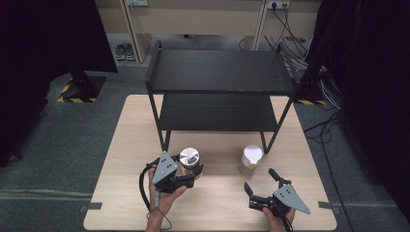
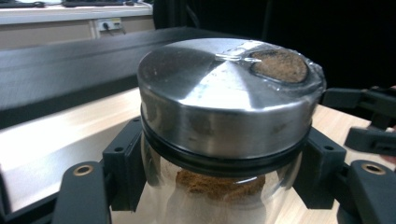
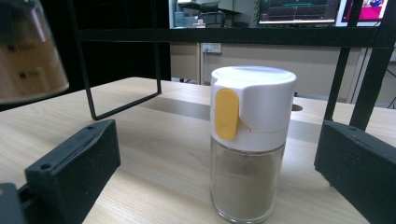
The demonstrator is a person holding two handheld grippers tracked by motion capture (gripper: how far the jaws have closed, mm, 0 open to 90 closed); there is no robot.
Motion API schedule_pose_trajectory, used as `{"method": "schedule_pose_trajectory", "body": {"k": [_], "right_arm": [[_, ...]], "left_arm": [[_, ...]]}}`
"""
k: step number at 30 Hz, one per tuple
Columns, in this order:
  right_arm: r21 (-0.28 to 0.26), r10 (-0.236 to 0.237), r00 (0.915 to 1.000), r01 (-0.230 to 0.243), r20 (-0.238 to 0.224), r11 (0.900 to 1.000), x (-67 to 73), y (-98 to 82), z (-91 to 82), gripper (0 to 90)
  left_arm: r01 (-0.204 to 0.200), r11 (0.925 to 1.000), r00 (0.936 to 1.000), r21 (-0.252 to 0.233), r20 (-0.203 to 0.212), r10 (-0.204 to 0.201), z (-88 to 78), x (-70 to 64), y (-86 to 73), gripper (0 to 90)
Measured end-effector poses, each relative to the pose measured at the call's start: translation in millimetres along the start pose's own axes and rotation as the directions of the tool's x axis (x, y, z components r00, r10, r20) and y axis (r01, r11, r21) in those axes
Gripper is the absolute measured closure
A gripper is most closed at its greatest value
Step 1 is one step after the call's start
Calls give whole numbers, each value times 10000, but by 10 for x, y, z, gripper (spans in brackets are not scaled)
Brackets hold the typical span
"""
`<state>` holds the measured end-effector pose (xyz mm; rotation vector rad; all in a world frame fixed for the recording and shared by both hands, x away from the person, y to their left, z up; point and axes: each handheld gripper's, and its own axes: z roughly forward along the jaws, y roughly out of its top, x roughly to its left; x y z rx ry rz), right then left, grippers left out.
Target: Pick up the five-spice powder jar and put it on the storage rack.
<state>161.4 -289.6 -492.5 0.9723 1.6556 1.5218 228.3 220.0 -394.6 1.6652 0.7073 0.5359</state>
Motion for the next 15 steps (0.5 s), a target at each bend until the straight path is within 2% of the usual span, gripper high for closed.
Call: {"method": "schedule_pose_trajectory", "body": {"k": [8,15], "right_arm": [[0,28,10000,-28,25,10000,-4,2,-3,4],[18,-1,10000,1,2,10000,-5,3,1,4]], "left_arm": [[82,9994,9980,-333,626,-61,5,172,346,307],[-168,9987,9977,-471,655,199,6,242,644,307]]}}
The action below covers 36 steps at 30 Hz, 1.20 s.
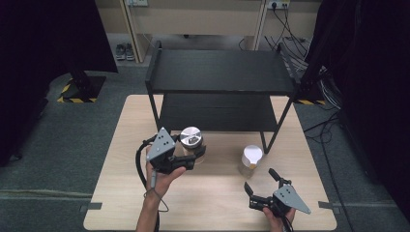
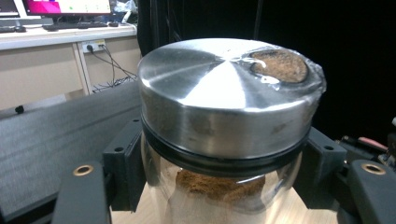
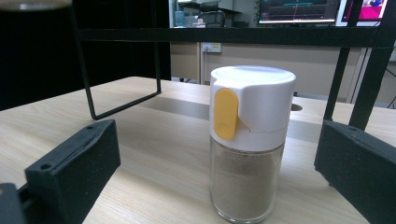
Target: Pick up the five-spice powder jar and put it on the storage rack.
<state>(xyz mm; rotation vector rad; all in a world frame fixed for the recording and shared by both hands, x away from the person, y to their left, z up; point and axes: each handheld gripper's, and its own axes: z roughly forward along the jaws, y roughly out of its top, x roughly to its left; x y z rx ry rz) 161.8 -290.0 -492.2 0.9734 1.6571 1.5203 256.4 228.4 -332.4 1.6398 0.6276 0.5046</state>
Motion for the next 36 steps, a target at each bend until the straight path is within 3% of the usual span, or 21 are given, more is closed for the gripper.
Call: {"method": "schedule_pose_trajectory", "body": {"k": [11,16,36], "right_arm": [[-12,12,10000,-12,-29,10000,-5,-2,0,5],[6,-7,10000,7,-70,10000,-7,-1,4,5],[17,-21,10000,21,-96,10000,-13,-1,9,5]], "left_arm": [[-318,9995,9992,-65,231,320,88,98,436,307],[-140,9998,9982,-154,585,149,129,195,566,307],[-96,9999,9968,111,796,87,260,386,1092,307]]}}
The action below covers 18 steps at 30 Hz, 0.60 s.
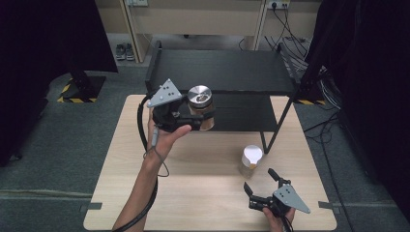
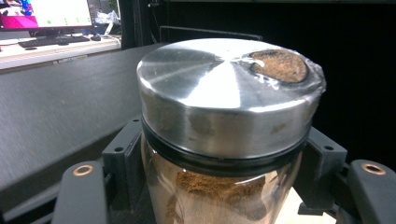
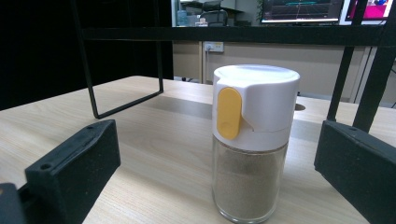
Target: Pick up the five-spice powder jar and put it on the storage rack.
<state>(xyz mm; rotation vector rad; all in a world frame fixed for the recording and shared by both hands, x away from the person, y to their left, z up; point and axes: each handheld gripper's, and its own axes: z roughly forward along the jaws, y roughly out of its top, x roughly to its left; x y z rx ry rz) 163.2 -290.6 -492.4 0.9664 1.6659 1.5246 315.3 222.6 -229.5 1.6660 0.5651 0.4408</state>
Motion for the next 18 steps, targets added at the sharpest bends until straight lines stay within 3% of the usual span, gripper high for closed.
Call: {"method": "schedule_pose_trajectory", "body": {"k": [11,15,18], "right_arm": [[55,35,10000,-35,-18,10000,0,4,5,5],[60,32,10000,-32,-37,10000,-1,5,6,5],[65,20,10000,-20,-45,10000,-1,5,8,5]], "left_arm": [[-44,9998,10000,175,-47,45,55,49,260,307],[114,9999,9998,111,-138,-113,62,71,343,307],[-3,9998,9994,221,-355,11,76,38,422,307]]}}
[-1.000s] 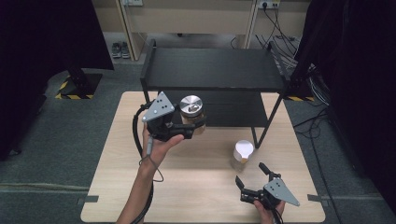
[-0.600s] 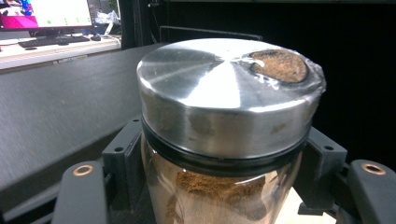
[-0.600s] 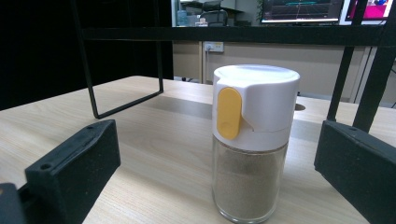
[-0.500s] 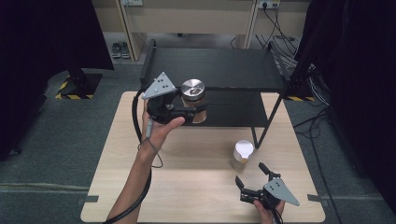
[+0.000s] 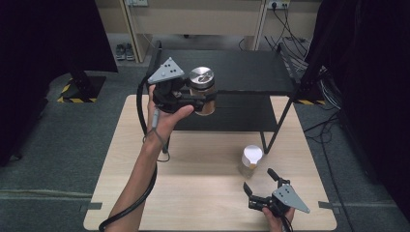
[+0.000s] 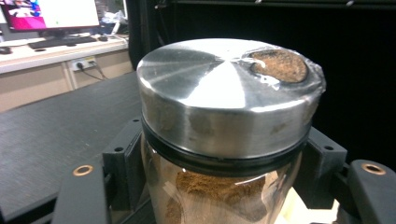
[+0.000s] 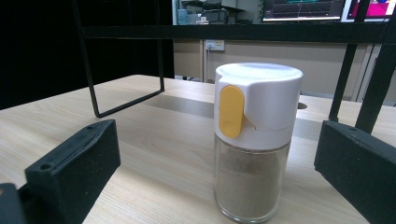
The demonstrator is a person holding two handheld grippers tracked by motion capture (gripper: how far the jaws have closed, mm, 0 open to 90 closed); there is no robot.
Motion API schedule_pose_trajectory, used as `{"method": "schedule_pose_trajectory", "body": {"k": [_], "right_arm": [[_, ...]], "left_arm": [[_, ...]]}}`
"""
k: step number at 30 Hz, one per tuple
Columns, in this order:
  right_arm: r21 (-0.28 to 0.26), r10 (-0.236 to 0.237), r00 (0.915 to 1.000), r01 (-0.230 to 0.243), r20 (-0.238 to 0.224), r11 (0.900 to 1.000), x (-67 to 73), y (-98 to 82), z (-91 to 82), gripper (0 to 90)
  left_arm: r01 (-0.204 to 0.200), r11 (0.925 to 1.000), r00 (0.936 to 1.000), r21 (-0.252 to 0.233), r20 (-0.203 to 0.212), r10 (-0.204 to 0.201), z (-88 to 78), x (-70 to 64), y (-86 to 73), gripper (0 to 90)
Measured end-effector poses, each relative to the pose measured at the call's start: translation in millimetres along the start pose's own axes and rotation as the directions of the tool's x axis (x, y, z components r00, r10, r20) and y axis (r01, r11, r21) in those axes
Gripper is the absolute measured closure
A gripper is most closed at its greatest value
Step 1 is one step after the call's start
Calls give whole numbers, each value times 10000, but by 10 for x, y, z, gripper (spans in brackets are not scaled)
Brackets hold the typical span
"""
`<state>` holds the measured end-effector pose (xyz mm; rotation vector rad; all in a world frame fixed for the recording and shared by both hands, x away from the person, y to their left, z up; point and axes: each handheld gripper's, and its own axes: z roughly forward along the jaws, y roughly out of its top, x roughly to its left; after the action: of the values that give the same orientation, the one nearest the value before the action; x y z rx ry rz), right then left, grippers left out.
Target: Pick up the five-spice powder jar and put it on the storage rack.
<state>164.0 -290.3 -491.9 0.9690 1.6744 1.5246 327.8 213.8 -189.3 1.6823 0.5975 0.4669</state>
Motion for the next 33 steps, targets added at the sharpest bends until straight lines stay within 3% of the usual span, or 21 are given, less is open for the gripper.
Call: {"method": "schedule_pose_trajectory", "body": {"k": [3,20,31,33], "right_arm": [[10,5,10000,-5,-2,10000,1,1,1,5],[17,6,10000,-6,-28,10000,-3,4,0,5],[4,2,10000,-2,-31,10000,-5,3,1,5],[9,10,10000,-10,-29,10000,-4,4,0,5]], "left_arm": [[76,10000,10000,-6,-30,-76,22,14,57,307],[287,9996,9936,55,-1096,-279,199,66,343,307],[400,9987,9786,331,-2033,-325,374,79,410,307],[501,9984,9777,279,-2053,-433,391,101,404,307]]}}
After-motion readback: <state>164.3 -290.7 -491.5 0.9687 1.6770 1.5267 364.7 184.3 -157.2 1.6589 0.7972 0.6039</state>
